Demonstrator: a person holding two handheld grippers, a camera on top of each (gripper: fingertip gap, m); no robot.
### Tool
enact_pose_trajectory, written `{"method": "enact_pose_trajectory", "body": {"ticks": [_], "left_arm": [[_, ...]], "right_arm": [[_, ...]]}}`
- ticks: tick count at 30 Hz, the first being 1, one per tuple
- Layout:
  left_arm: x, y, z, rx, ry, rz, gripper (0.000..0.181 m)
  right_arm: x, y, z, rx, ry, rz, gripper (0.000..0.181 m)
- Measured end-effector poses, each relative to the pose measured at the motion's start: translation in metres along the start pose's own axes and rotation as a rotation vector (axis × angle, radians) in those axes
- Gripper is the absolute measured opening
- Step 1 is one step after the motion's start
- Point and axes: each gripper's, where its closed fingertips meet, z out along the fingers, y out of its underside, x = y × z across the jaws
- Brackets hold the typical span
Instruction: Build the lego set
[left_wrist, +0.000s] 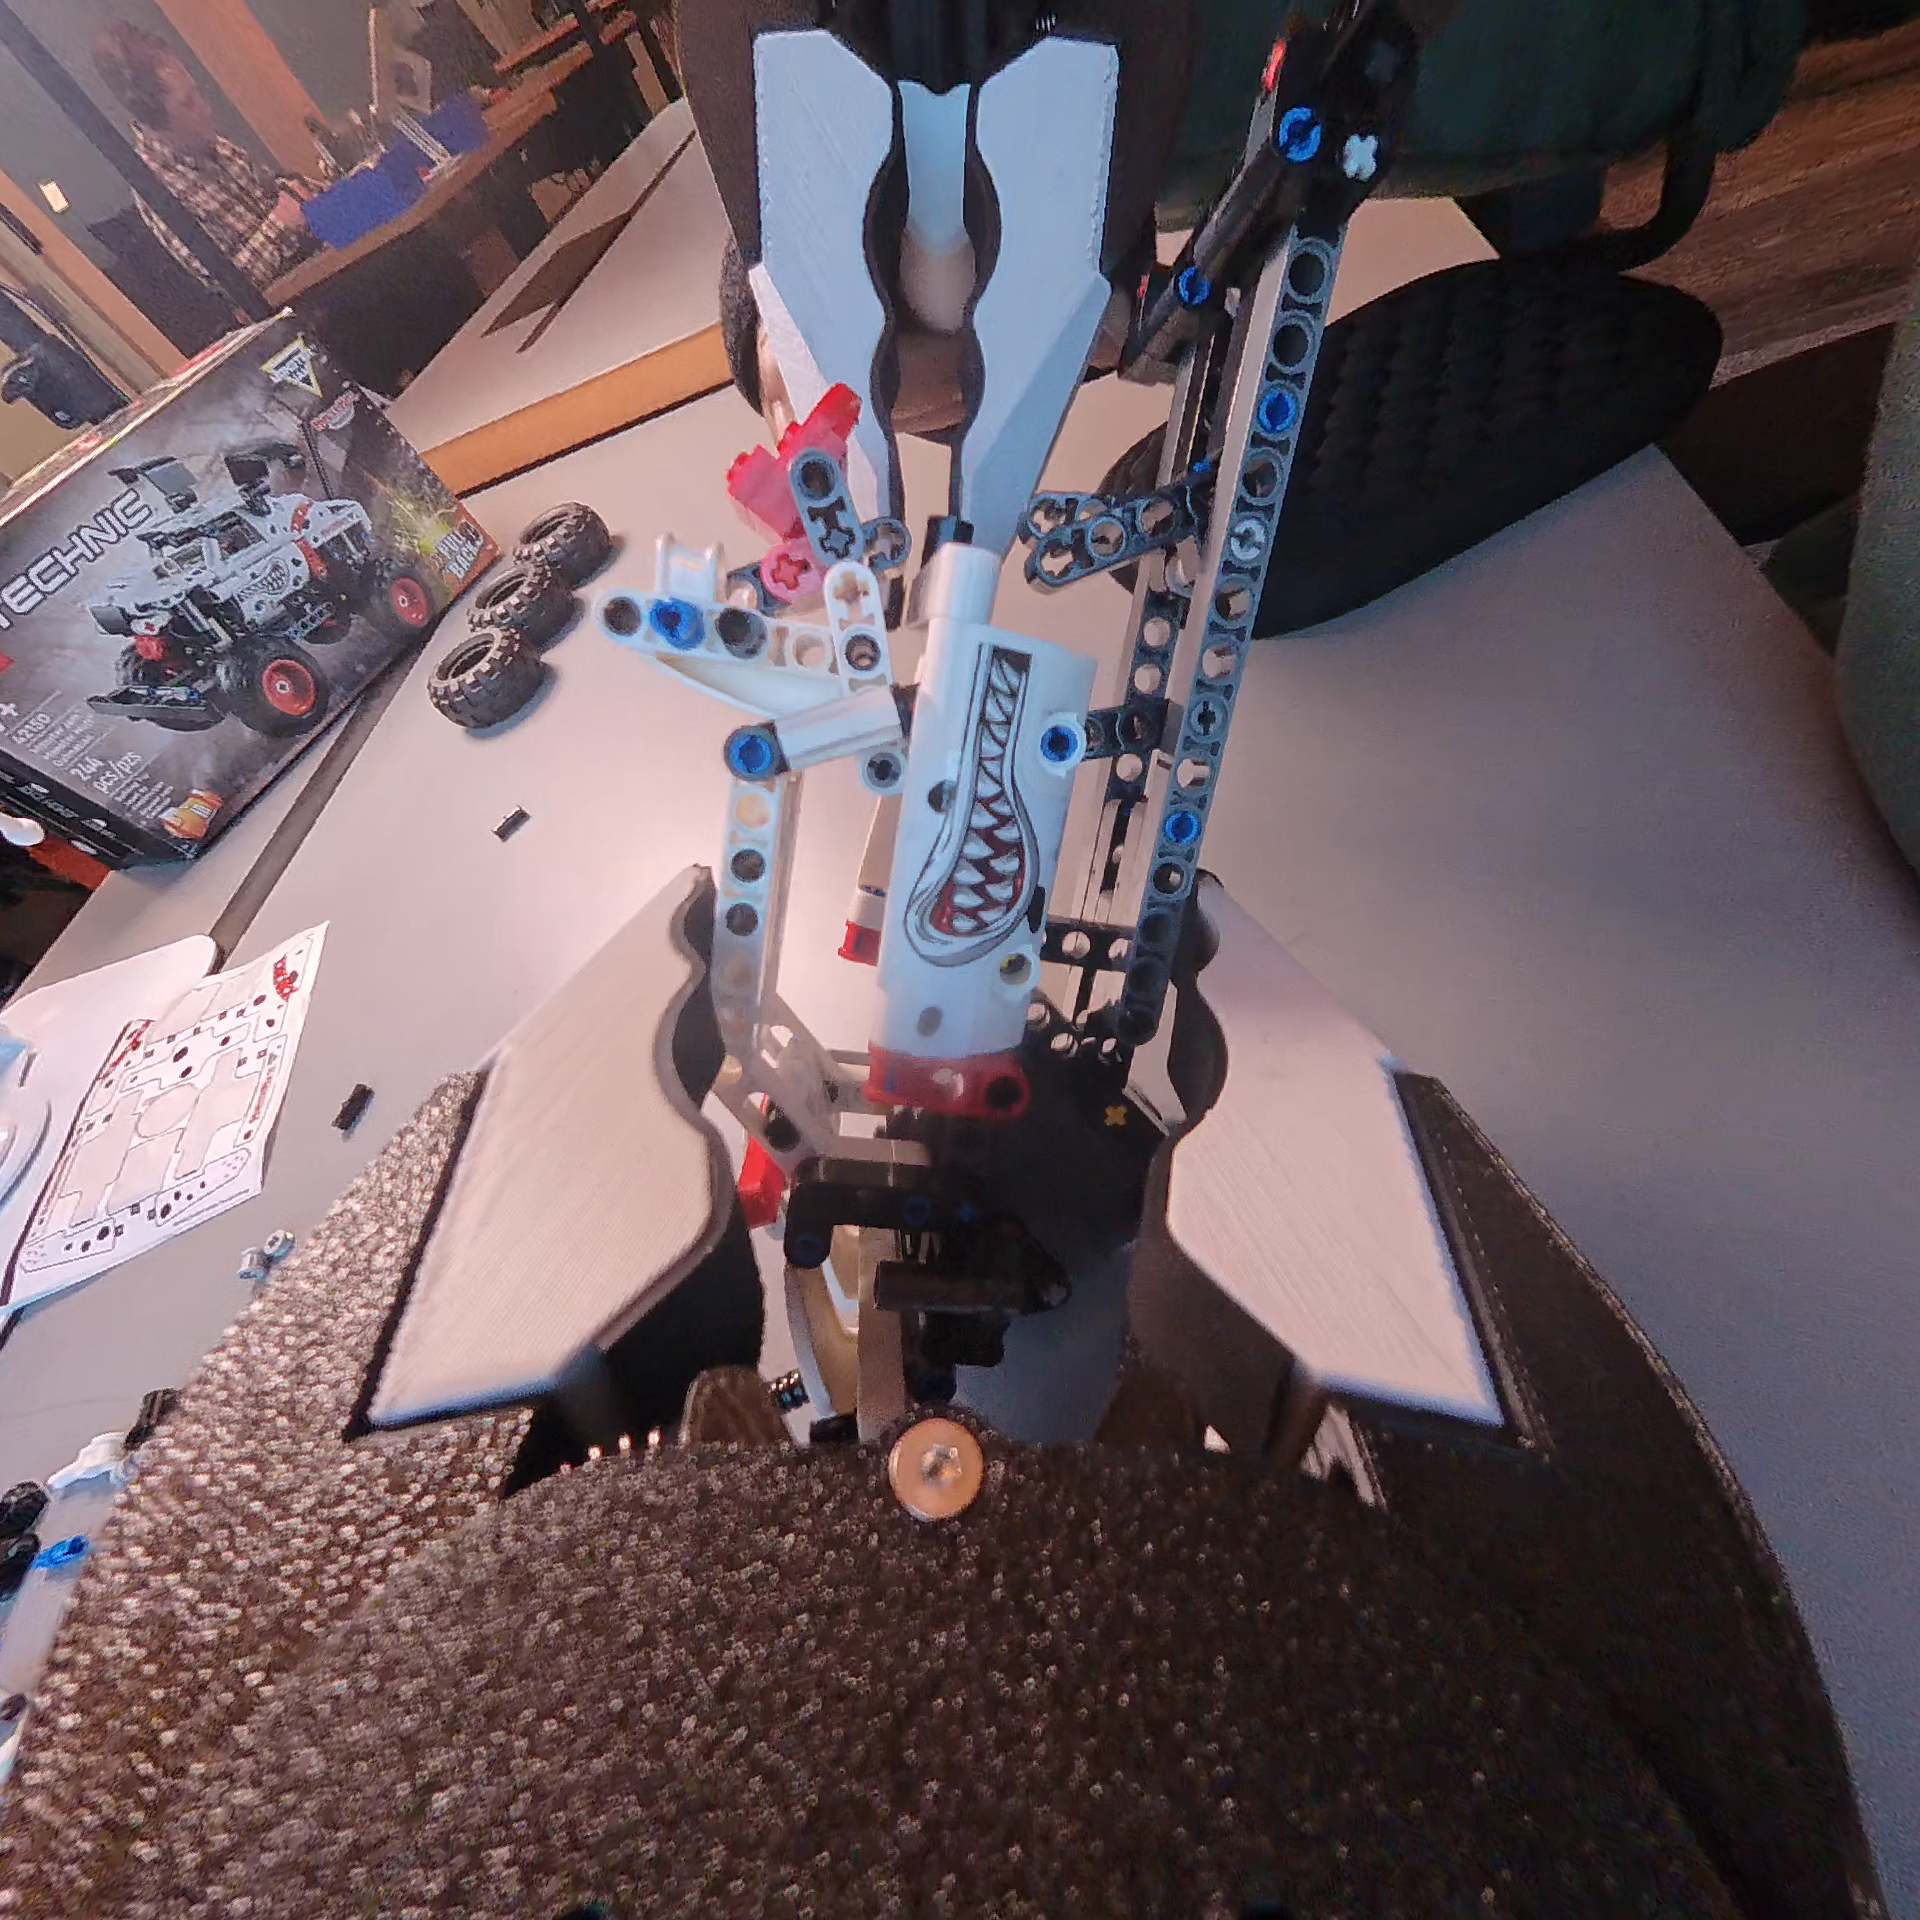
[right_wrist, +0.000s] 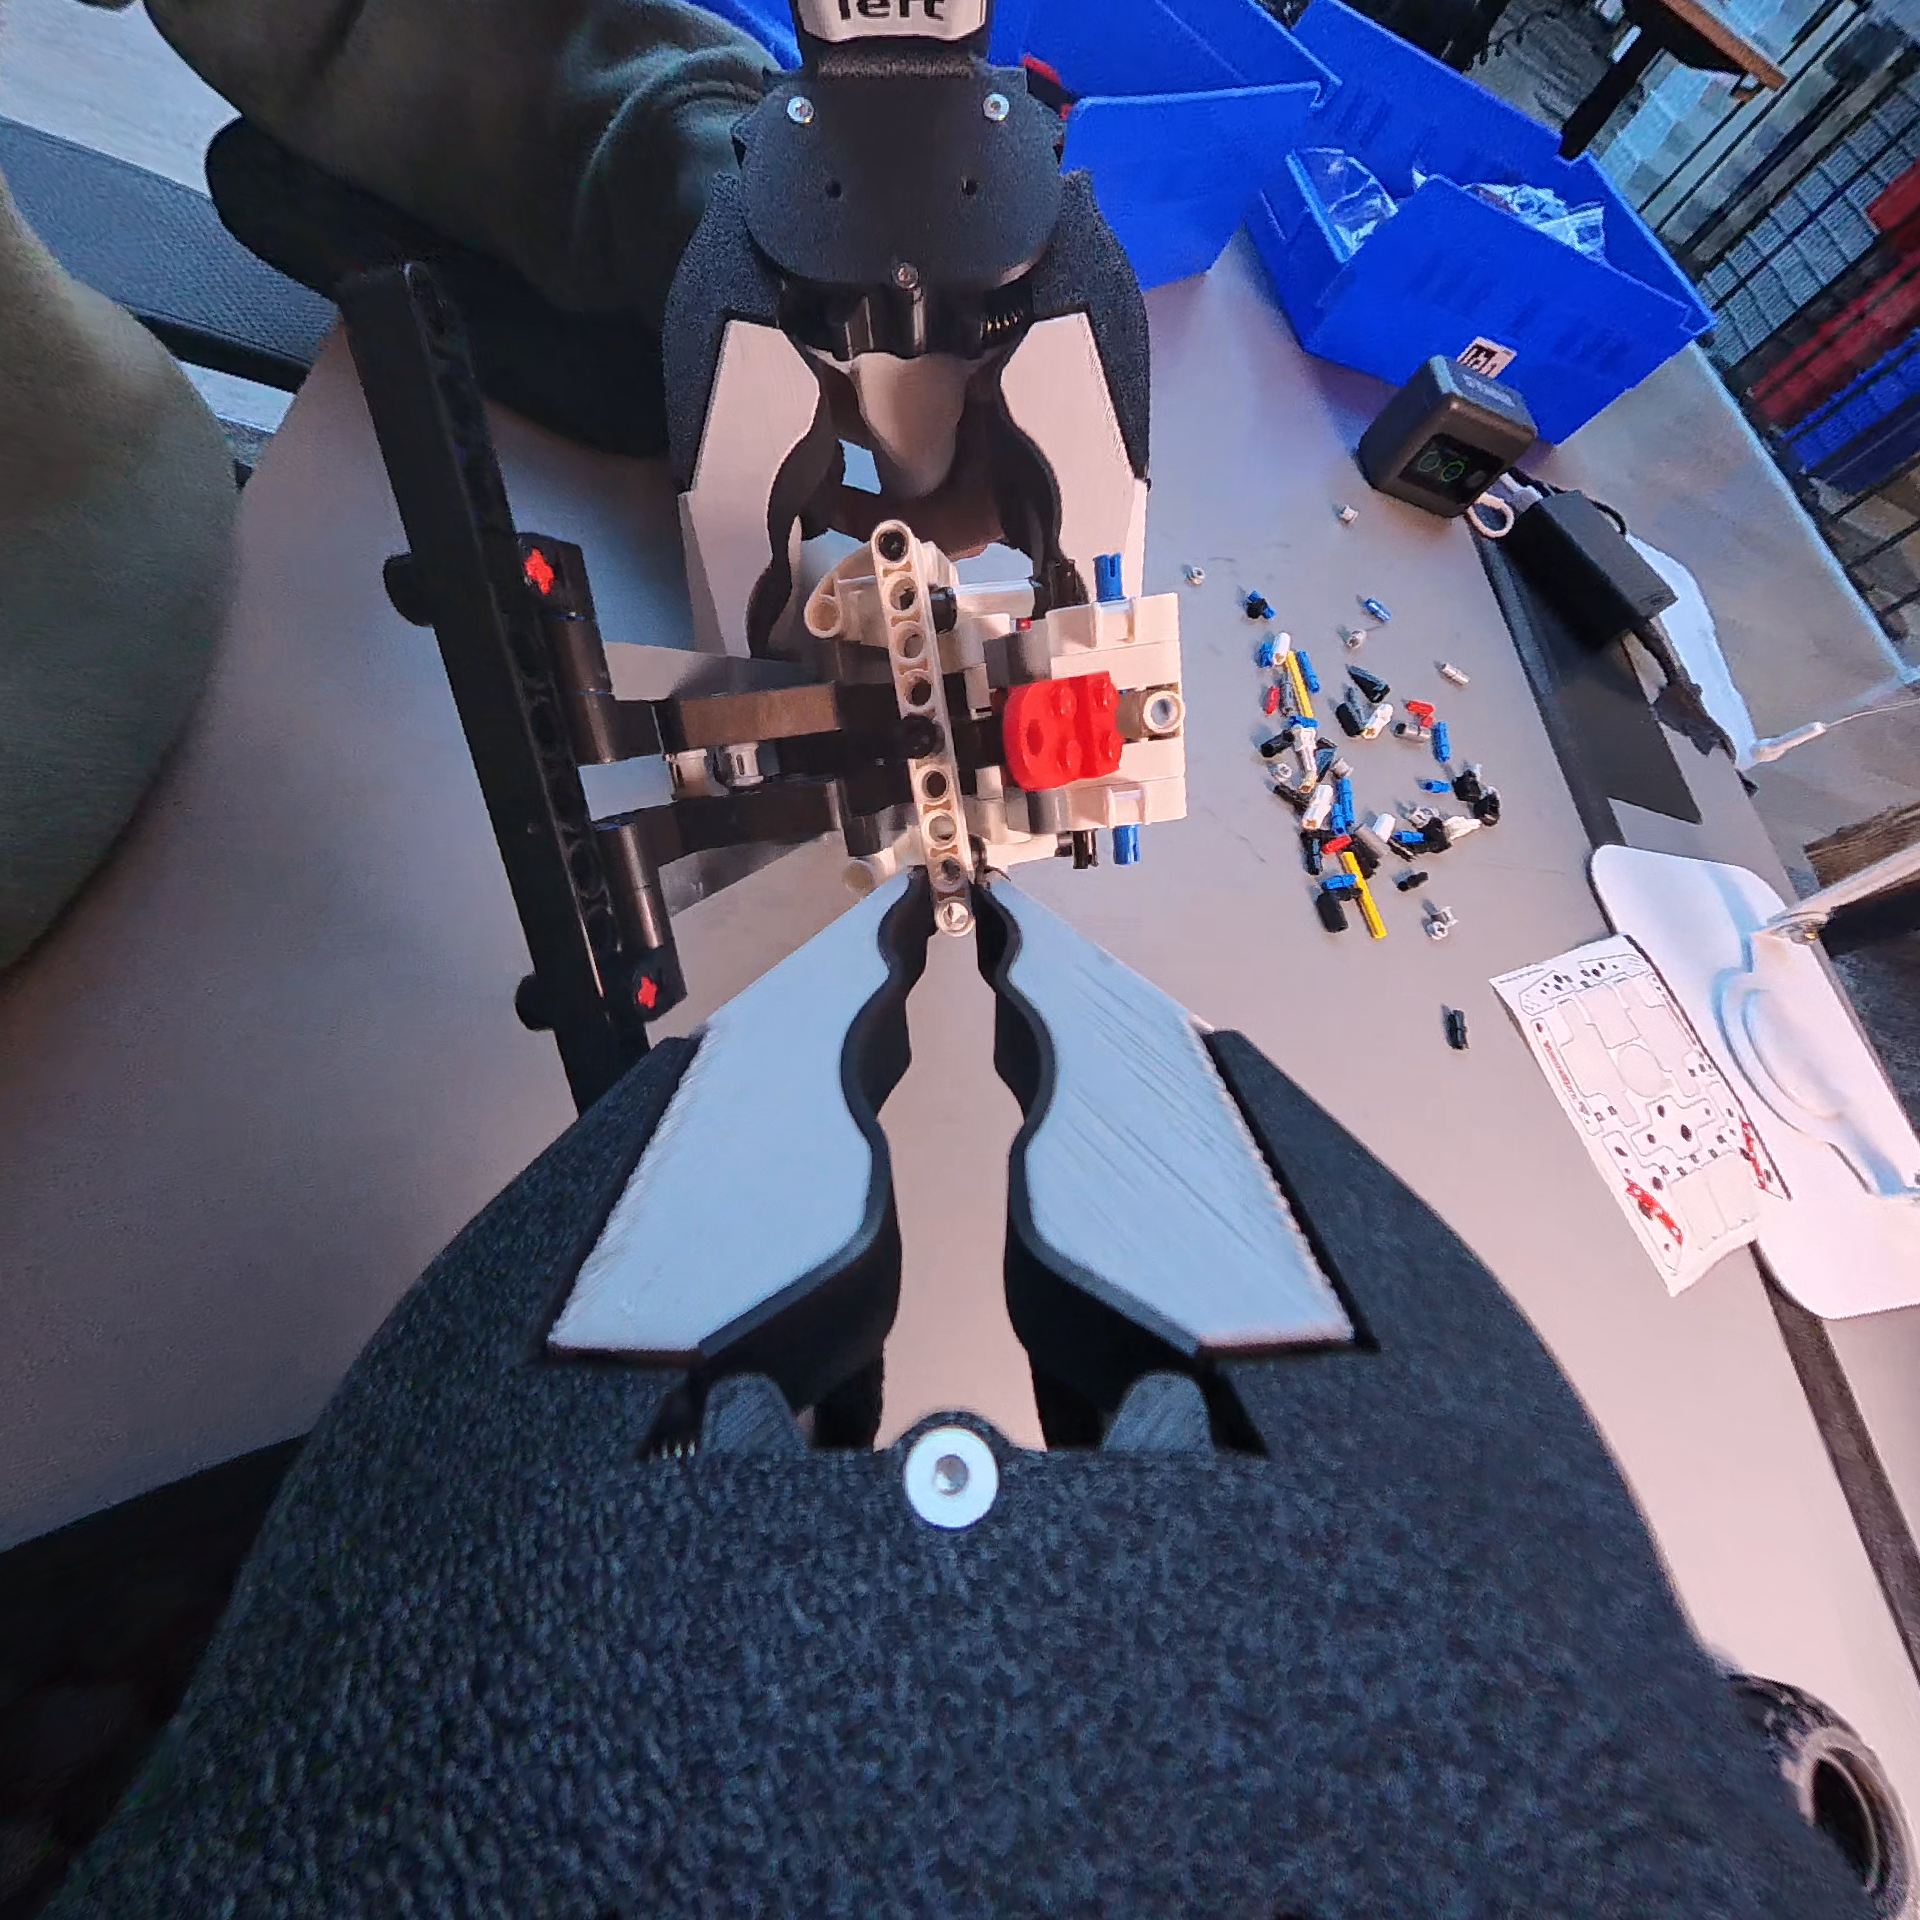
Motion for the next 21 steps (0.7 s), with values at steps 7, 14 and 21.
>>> {"method": "enact_pose_trajectory", "body": {"ticks": [7, 14, 21], "left_arm": [[0.0018, 0.0, 0.0018, 0.018, 0.007, -0.02, 0.086], [0.0019, -0.0006, 0.0028, 0.022, 0.005, -0.022, 0.086], [-0.0013, -0.0015, 0.0003, 0.044, 0.004, -0.052, 0.086]], "right_arm": [[-0.008, 0.0022, -0.0037, 0.072, -0.043, 0.05, 0.009], [-0.008, 0.0033, -0.0036, 0.122, -0.072, 0.082, 0.009], [-0.0014, 0.0007, -0.0065, 0.096, -0.027, -0.019, 0.013]]}}
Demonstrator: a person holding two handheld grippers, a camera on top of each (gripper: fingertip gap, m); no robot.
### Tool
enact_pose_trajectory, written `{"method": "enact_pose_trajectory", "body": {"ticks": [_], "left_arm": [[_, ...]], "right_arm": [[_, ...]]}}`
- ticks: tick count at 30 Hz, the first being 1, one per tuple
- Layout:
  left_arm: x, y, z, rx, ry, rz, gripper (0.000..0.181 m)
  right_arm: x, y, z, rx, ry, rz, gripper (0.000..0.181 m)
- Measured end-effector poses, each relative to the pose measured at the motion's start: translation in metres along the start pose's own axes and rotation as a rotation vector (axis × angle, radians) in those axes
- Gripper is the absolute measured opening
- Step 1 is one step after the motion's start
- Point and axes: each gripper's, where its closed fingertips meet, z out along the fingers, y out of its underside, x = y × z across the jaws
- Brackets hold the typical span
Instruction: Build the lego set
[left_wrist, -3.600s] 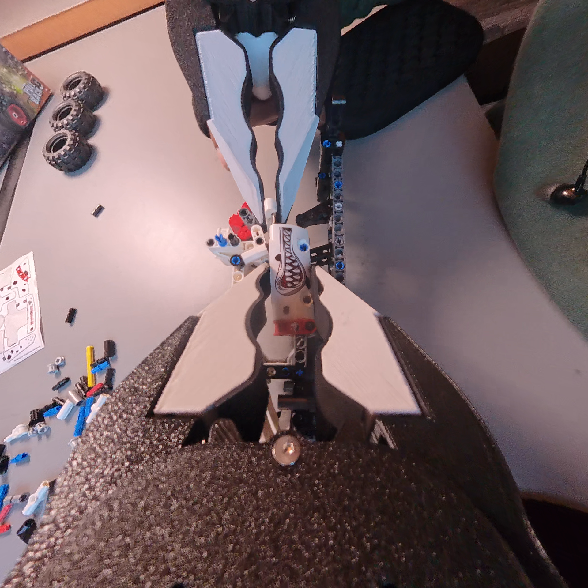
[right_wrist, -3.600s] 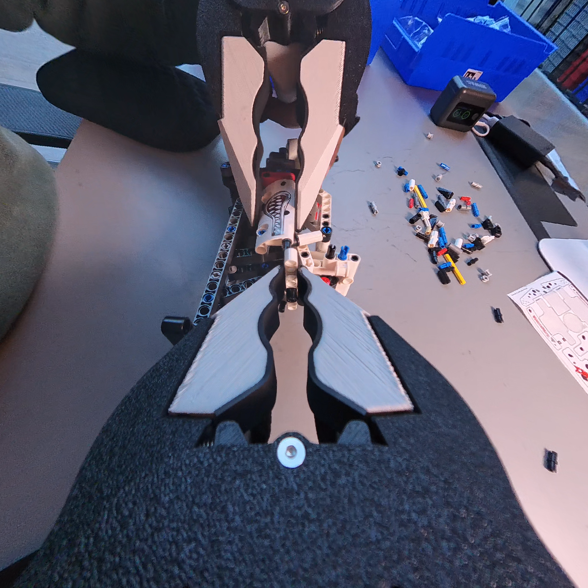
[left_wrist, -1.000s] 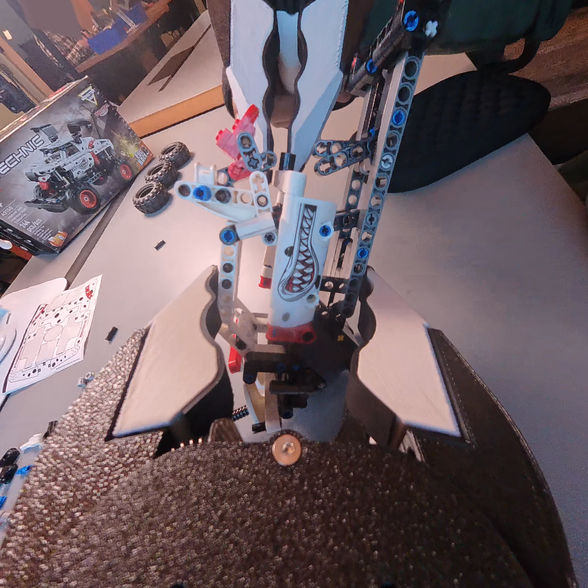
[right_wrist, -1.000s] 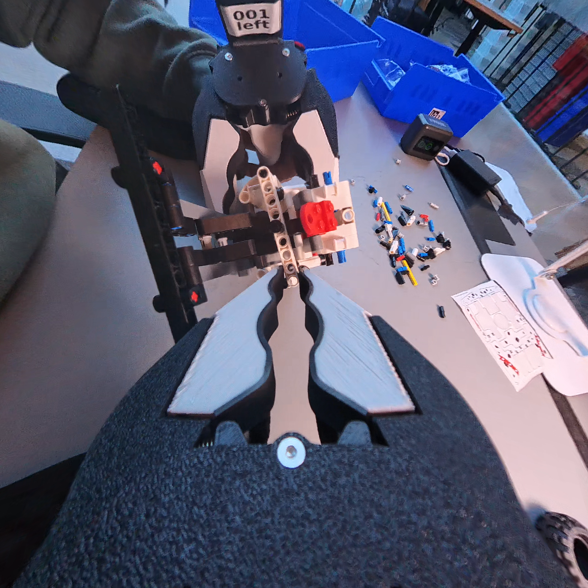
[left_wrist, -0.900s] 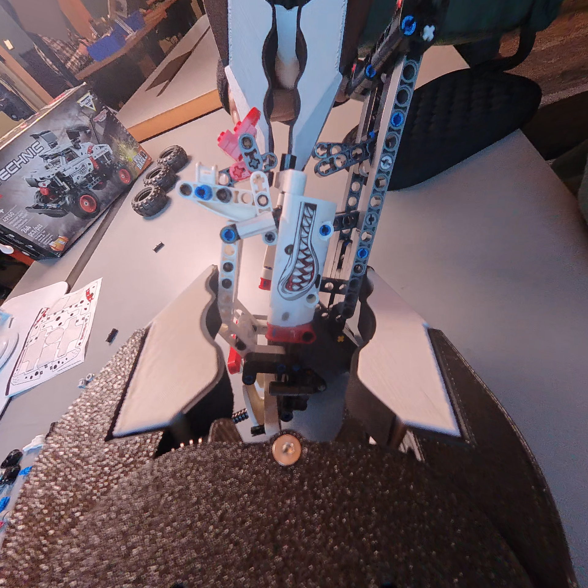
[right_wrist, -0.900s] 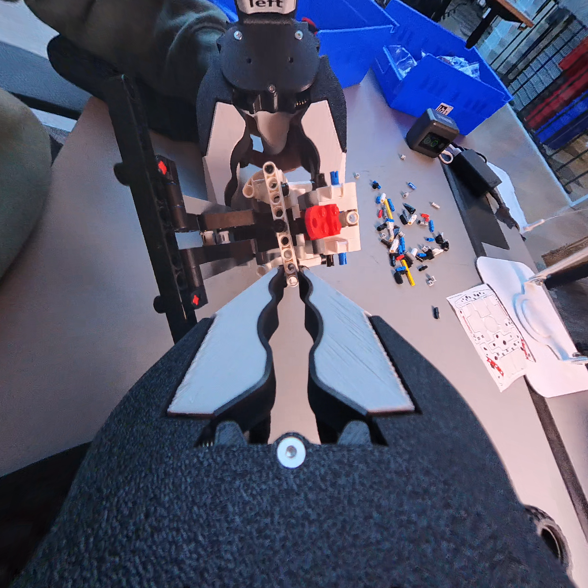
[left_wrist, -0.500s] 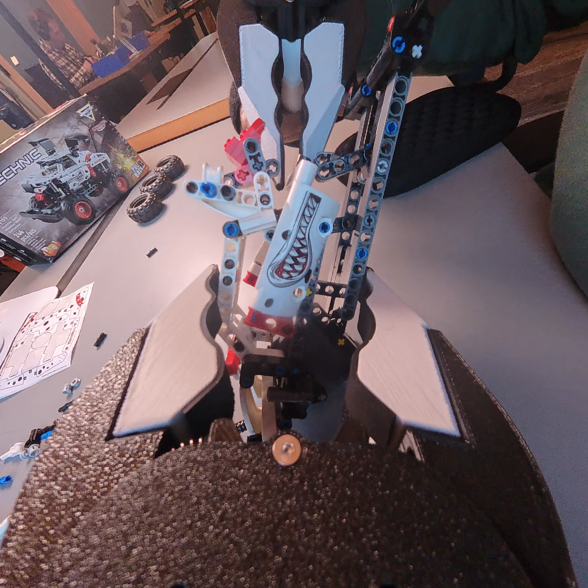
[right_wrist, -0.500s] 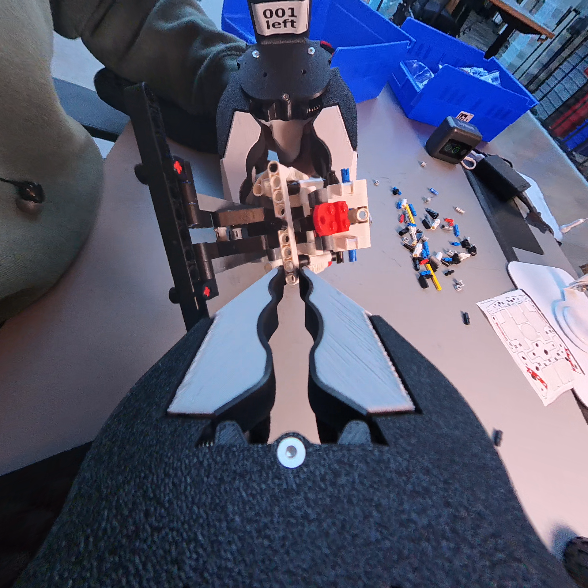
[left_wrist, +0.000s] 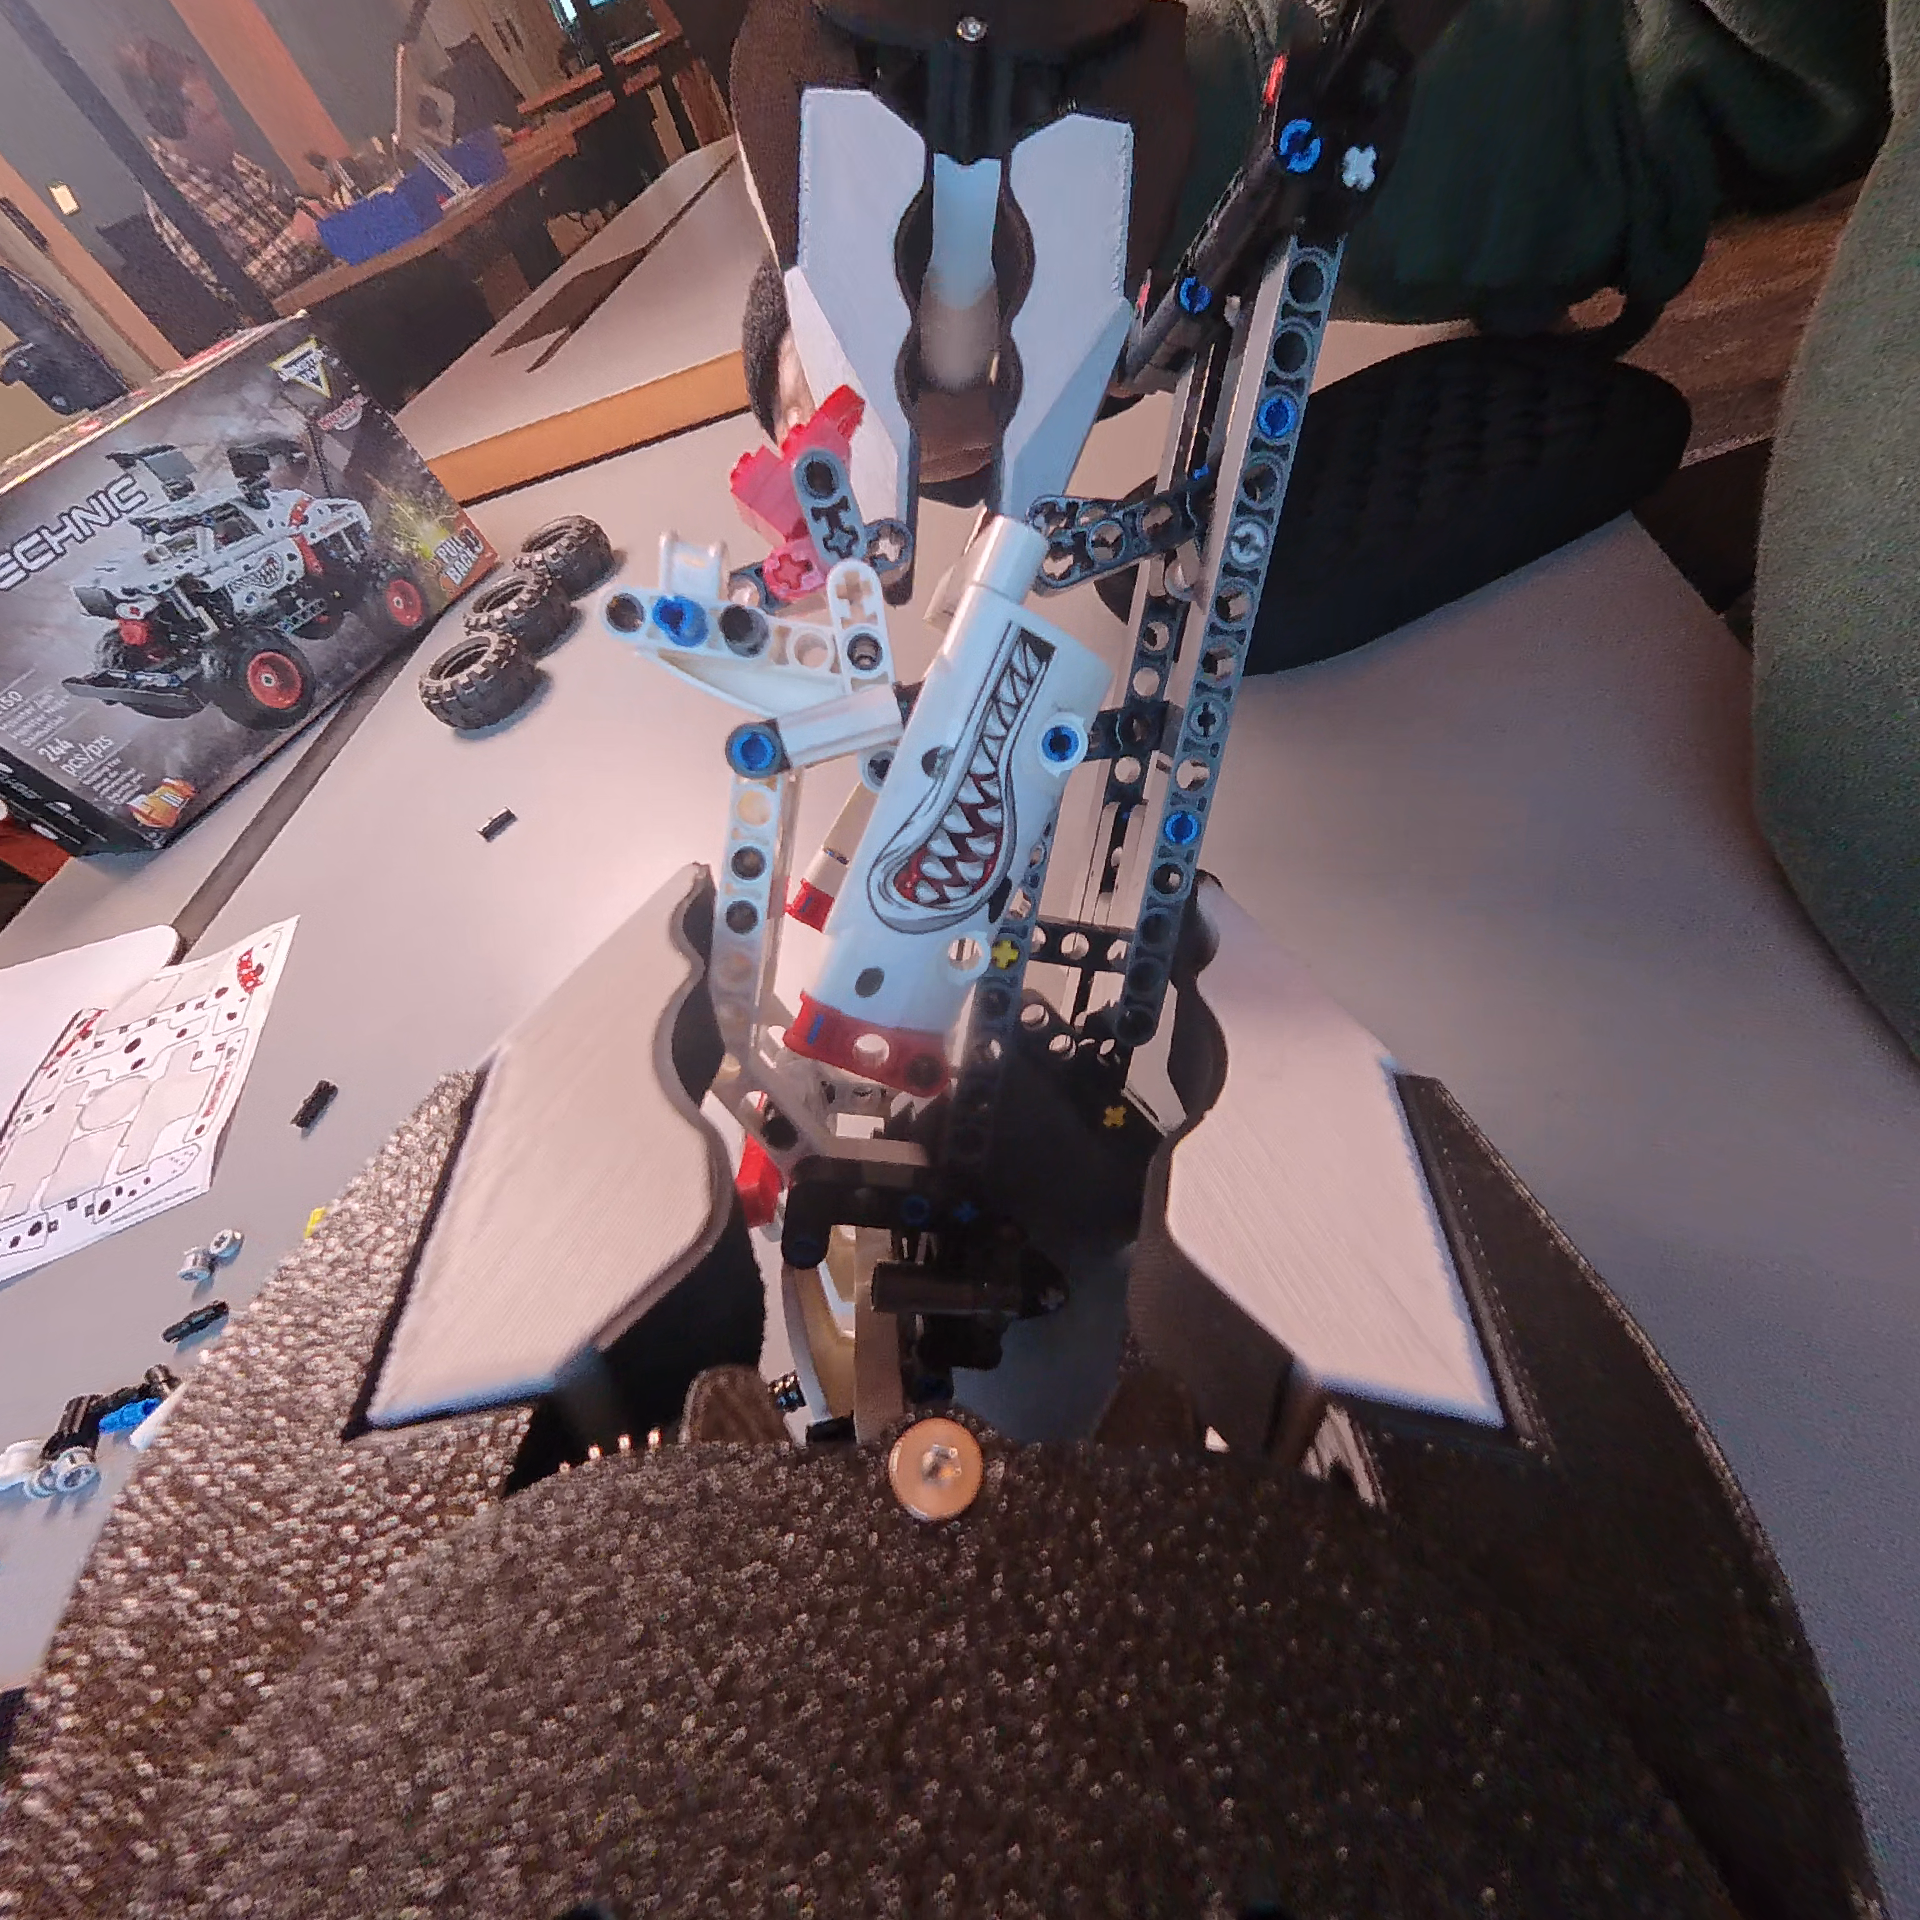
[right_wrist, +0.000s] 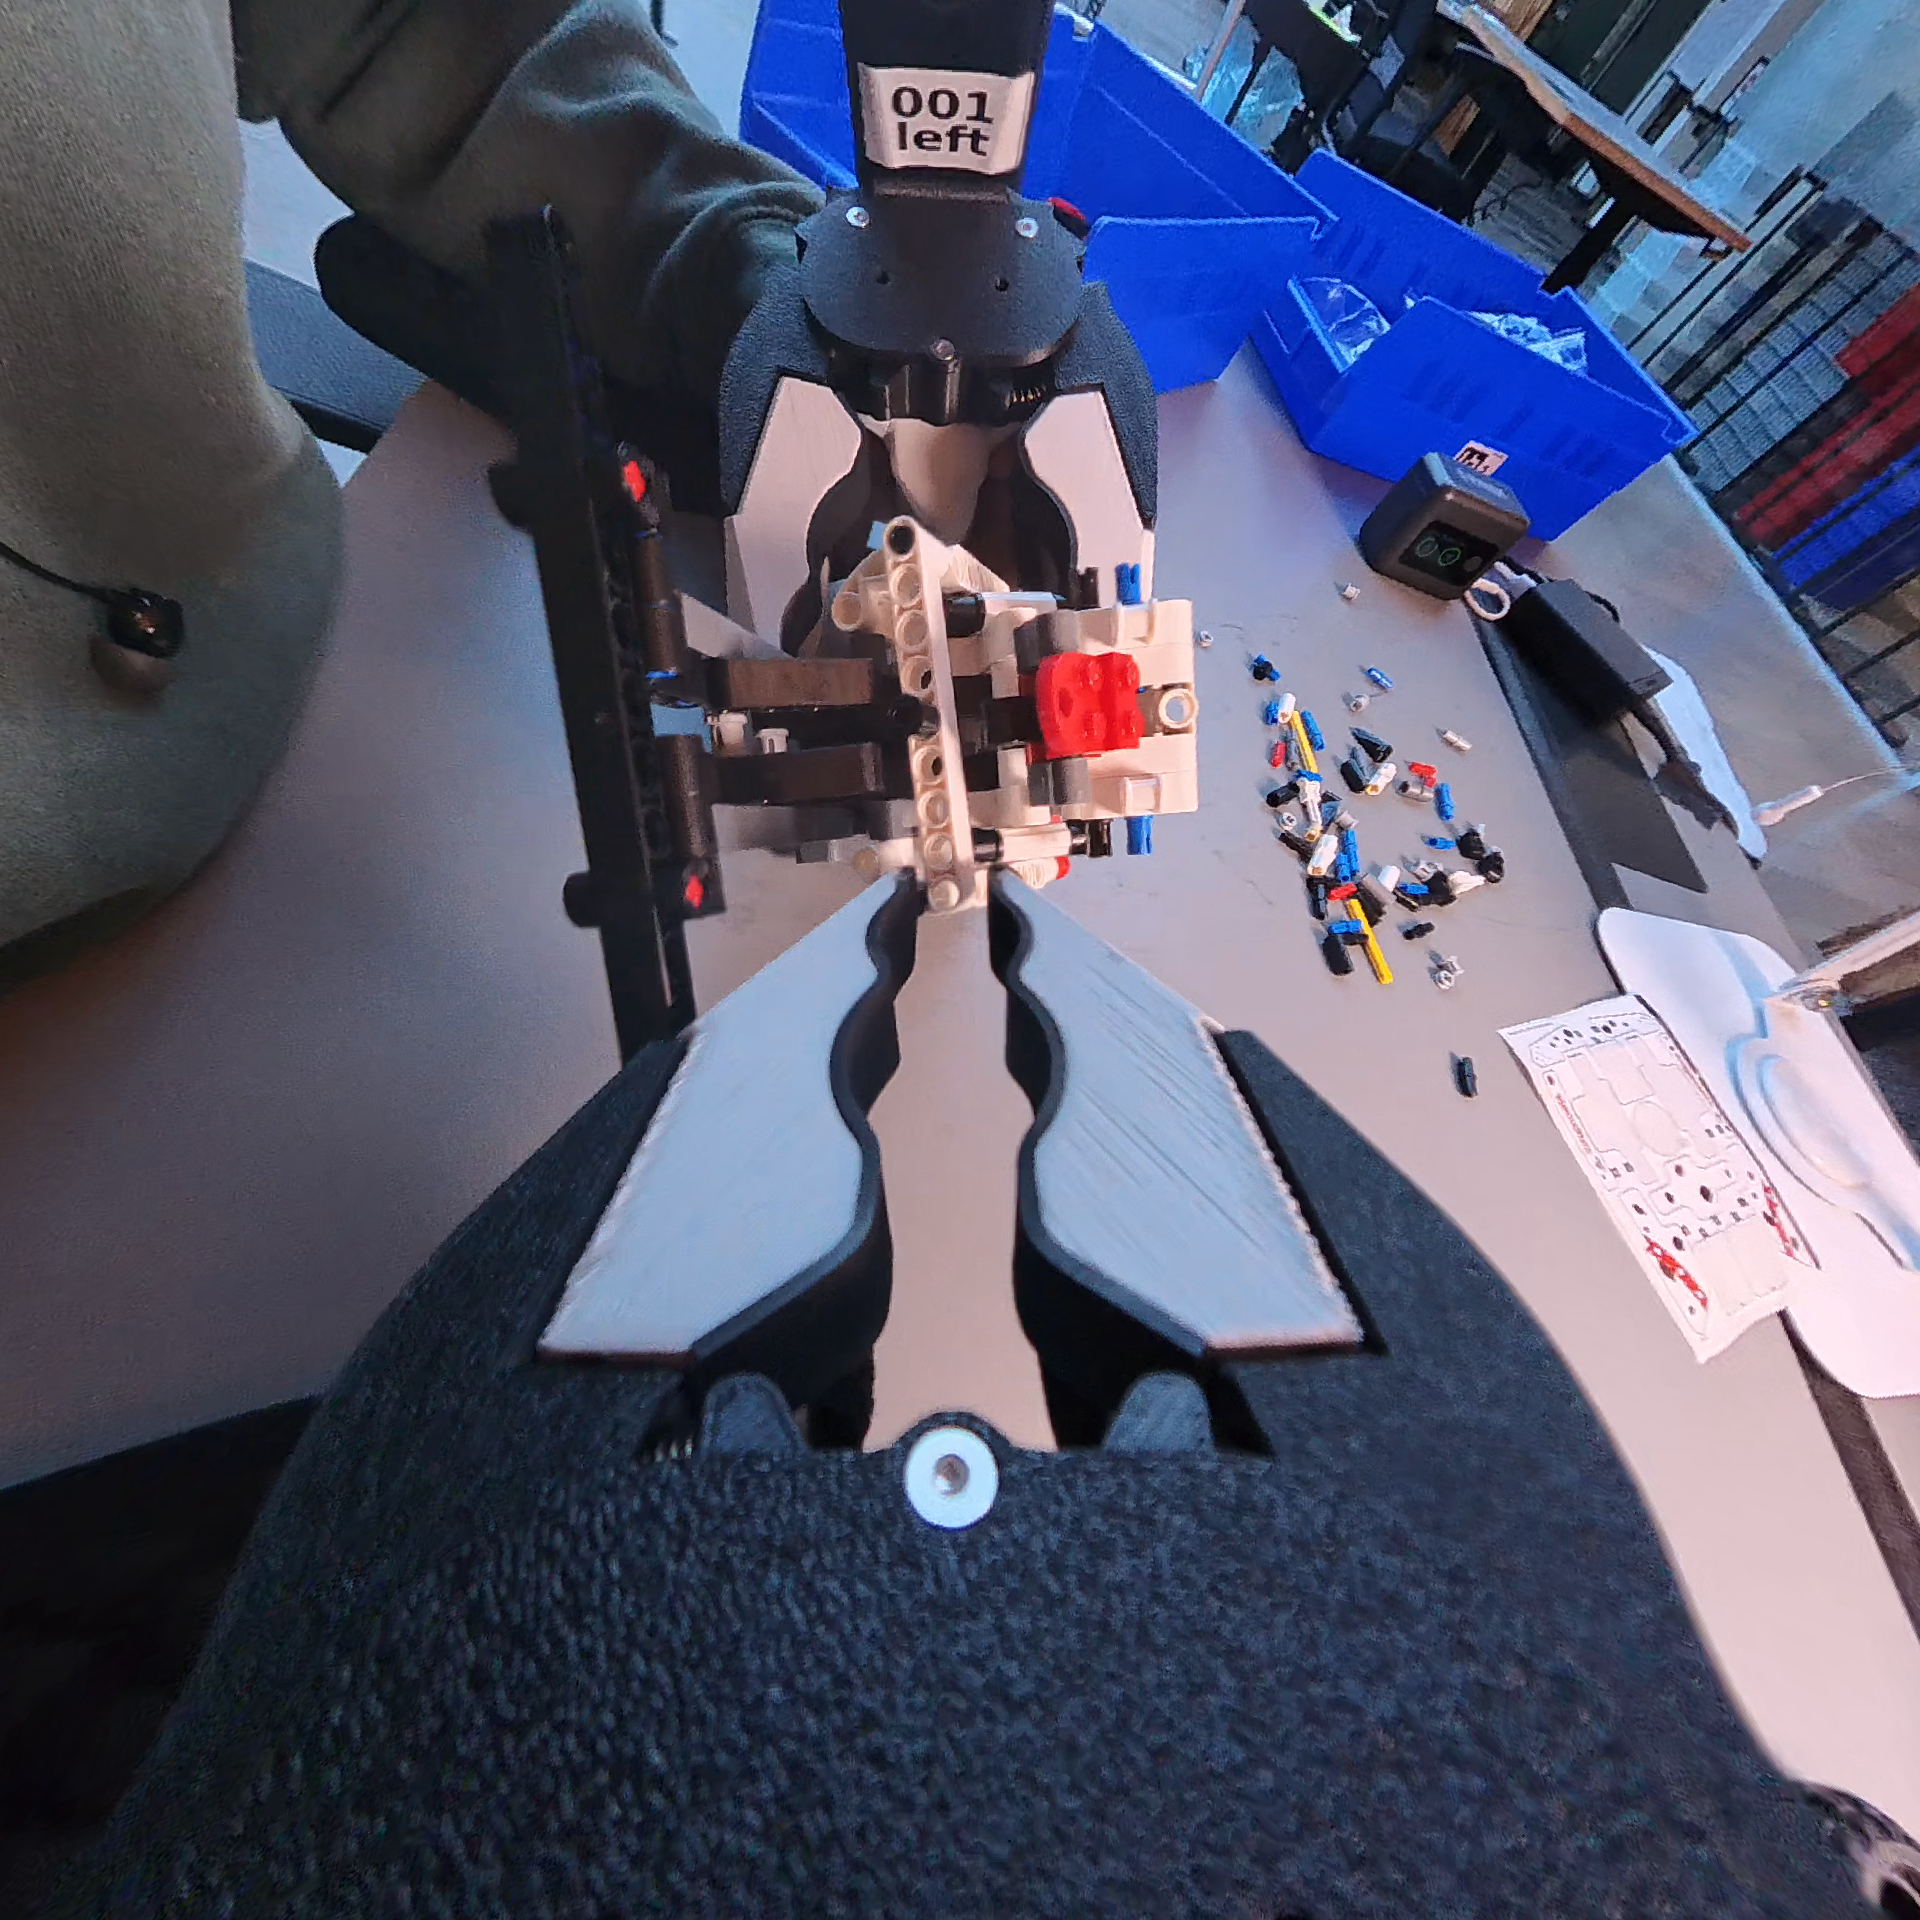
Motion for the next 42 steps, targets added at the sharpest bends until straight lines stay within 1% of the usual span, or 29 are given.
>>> {"method": "enact_pose_trajectory", "body": {"ticks": [2, 4, 7, 9, 11, 15, 20, 22, 31, 34, 37, 39, 42], "left_arm": [[-0.001, 0.0, -0.002, 0.01, 0.004, -0.014, 0.086], [-0.001, -0.001, -0.002, 0.016, 0.007, -0.025, 0.086], [0.001, -0.003, -0.002, 0.03, 0.024, -0.04, 0.086], [0.002, -0.004, -0.003, 0.039, 0.03, -0.052, 0.086], [0.001, -0.004, -0.003, 0.047, 0.036, -0.071, 0.087], [0.004, -0.008, -0.004, 0.075, 0.07, -0.105, 0.087], [0.004, -0.009, -0.006, 0.085, 0.079, -0.118, 0.087], [0.004, -0.009, -0.006, 0.088, 0.078, -0.118, 0.087], [0.005, -0.009, -0.008, 0.103, 0.098, -0.148, 0.088], [0.006, -0.01, -0.009, 0.107, 0.107, -0.149, 0.088], [0.006, -0.01, -0.01, 0.11, 0.114, -0.158, 0.088], [0.007, -0.01, -0.01, 0.111, 0.116, -0.154, 0.088], [0.008, -0.01, -0.01, 0.115, 0.13, -0.163, 0.088]], "right_arm": [[0.001, 0.002, -0.003, -0.01, -0.01, 0.003, 0.018], [0.002, 0.0, -0.003, 0.015, -0.019, 0.015, 0.02], [0.001, 0.002, 0.004, -0.002, -0.032, -0.007, 0.018], [-0.001, -0.002, 0.006, 0.021, -0.061, -0.002, 0.013], [0.002, -0.002, 0.007, 0.021, -0.071, -0.01, 0.013], [0.007, -0.007, 0.009, 0.021, -0.072, -0.049, 0.012], [0.008, -0.012, 0.009, 0.059, -0.077, -0.028, 0.011], [0.007, -0.011, 0.008, 0.047, -0.077, -0.023, 0.011], [0.009, -0.015, 0.009, 0.046, -0.027, -0.042, 0.011], [0.008, -0.018, 0.009, 0.063, -0.037, 0.001, 0.011], [0.009, -0.019, 0.01, 0.088, -0.057, 0.105, 0.011], [0.007, -0.018, 0.009, 0.076, -0.1, 0.17, 0.012], [0.004, -0.019, 0.008, 0.084, -0.148, 0.182, 0.011]]}}
